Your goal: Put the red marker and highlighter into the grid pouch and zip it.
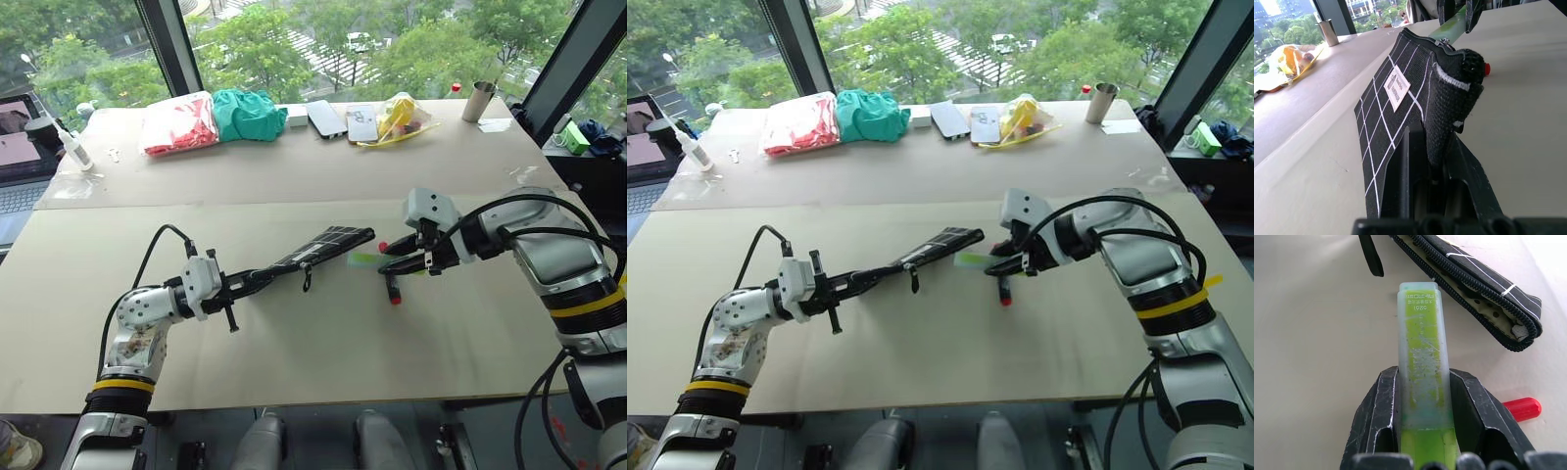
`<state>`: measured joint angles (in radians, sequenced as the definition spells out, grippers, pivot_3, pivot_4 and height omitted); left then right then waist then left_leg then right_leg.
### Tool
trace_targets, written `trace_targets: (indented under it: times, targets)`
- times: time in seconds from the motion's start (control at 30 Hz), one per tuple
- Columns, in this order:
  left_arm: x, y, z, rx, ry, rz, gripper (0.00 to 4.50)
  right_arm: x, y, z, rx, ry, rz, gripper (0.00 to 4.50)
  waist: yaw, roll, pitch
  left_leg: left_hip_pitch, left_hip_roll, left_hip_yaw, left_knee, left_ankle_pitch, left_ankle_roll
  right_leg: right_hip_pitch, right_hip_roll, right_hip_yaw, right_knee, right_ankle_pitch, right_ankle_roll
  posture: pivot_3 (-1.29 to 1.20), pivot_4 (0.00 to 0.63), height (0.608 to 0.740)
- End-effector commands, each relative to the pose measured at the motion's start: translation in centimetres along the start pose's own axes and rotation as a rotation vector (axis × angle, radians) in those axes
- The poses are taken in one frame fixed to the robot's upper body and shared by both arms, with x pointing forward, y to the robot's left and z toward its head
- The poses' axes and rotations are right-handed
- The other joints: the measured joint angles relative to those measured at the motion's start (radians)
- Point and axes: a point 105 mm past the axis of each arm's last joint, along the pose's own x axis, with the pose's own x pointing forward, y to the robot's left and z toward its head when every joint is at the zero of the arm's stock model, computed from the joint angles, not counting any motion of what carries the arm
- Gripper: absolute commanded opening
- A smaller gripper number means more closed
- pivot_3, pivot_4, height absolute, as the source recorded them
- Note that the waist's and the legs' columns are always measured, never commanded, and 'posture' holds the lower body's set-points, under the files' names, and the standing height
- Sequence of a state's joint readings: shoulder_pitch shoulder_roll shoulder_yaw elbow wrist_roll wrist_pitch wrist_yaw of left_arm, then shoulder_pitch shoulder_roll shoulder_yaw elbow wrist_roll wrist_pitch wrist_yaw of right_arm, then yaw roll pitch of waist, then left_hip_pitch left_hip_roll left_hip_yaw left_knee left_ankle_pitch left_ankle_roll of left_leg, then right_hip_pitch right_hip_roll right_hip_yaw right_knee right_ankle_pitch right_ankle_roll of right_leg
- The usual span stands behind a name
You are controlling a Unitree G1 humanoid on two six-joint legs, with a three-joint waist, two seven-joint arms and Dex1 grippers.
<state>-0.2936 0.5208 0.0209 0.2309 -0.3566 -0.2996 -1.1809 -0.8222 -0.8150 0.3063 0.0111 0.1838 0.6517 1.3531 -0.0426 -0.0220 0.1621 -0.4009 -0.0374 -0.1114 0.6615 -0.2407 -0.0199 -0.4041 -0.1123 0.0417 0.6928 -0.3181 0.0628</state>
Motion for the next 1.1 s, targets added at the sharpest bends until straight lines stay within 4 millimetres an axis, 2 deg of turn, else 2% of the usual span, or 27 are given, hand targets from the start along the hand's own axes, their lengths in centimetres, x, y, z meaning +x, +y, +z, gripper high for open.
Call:
trace_targets:
  times: [0.03, 0.33, 0.53, 0.67, 0.8, 0.93, 1.1]
  targets:
    - [0.0, 0.2, 0.9, 0.031, -0.022, 0.005, 0.0, -1.5, -0.7, 1.7, -0.024, -0.048, -0.039, 1.04, 0.0, 0.0, 0.0, 0.0, 0.0, 0.0, 0.0, 0.0, 0.0, 0.0, 0.0, 0.0, 0.0, 0.0, 0.0, 0.0, 0.15, 0.74]
    - [0.0, 0.2, 1.0, 0.031, -0.021, 0.004, 0.0, -2.0, -2.5, 1.0, -0.007, -0.014, -0.104, 1.04, 0.0, 0.0, 0.0, 0.0, 0.0, 0.0, 0.0, 0.0, 0.0, 0.0, 0.0, 0.0, 0.0, 0.0, 0.0, 0.0, 0.15, 0.74]
    - [-0.1, 0.3, 1.1, 0.034, -0.02, 0.01, 0.0, -1.5, -2.3, -0.2, -0.023, 0.046, -0.092, 1.04, 0.0, 0.0, 0.0, 0.0, 0.0, 0.0, 0.0, 0.0, 0.0, 0.0, 0.0, 0.0, 0.0, 0.0, 0.0, 0.0, 0.15, 0.74]
    - [-0.2, 0.3, 1.1, 0.033, -0.018, 0.014, 0.0, -1.2, -2.5, -0.4, -0.025, 0.052, -0.095, 1.04, 0.0, 0.0, 0.0, 0.0, 0.0, 0.0, 0.0, 0.0, 0.0, 0.0, 0.0, 0.0, 0.0, 0.0, 0.0, 0.0, 0.15, 0.74]
    - [-0.2, 0.3, 1.0, 0.032, -0.017, 0.012, 0.0, -0.5, -2.4, 0.0, -0.037, 0.049, -0.083, 1.04, 0.0, 0.0, 0.0, 0.0, 0.0, 0.0, 0.0, 0.0, 0.0, 0.0, 0.0, 0.0, 0.0, 0.0, 0.0, 0.0, 0.15, 0.74]
    - [0.0, 0.2, 0.8, 0.03, -0.013, -0.001, 0.0, 2.0, -0.9, 1.7, -0.108, 0.048, 0.005, 1.04, -0.003, 0.0, 0.0, 0.0, 0.0, 0.0, 0.0, 0.0, 0.0, -0.001, 0.0, 0.0, 0.0, 0.0, 0.0, 0.0, 0.15, 0.74]
    - [0.3, -0.3, 0.7, 0.024, -0.018, -0.016, 0.0, 3.3, -0.4, 3.5, -0.165, 0.04, 0.031, 1.04, -0.003, 0.0, 0.0, 0.0, 0.0, 0.0, 0.0, 0.0, 0.0, -0.001, 0.0, 0.0, 0.001, 0.0, 0.0, 0.0, 0.15, 0.74]
